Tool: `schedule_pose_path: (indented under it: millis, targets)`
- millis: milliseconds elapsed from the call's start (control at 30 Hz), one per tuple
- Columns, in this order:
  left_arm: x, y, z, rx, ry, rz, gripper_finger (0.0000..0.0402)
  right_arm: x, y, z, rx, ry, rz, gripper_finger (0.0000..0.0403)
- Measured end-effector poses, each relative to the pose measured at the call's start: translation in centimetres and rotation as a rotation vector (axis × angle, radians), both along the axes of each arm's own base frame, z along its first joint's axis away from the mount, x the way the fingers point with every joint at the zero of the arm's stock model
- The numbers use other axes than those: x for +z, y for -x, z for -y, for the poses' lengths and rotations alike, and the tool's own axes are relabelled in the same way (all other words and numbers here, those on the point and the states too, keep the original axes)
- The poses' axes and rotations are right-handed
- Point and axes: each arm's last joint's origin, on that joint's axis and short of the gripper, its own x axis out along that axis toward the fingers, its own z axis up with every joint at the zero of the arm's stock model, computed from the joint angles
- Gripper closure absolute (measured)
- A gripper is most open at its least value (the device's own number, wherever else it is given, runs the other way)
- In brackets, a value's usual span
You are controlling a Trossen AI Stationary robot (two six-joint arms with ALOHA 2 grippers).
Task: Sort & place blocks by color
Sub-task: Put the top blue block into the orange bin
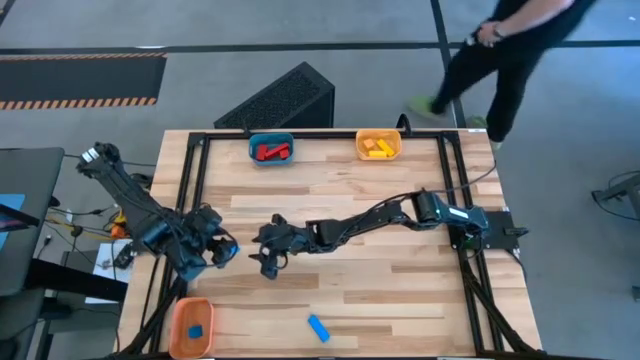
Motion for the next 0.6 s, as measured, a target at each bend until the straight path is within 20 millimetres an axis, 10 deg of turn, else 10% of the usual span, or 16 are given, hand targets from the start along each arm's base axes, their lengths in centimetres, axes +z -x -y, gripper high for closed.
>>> schedule_pose_path:
  millis: [133,333,600]
  targets:
    - [-0.3,0.1,0.3,0.006,0.005,-0.006,0.0176,2.3,-1.0,1.0,-0.012,0.012,0.064,0.0147]
    - [-0.2,0.0,0.5,0.076,0.076,0.004,0.0176,-1.1,-3.6,1.8,0.059,0.105,-0.040,0.0101]
    - [-0.3,-0.2,0.6,0.188,0.144,0.027,0.0176,-0.9,-5.6,3.7,0.066,0.109,-0.009,0.0030]
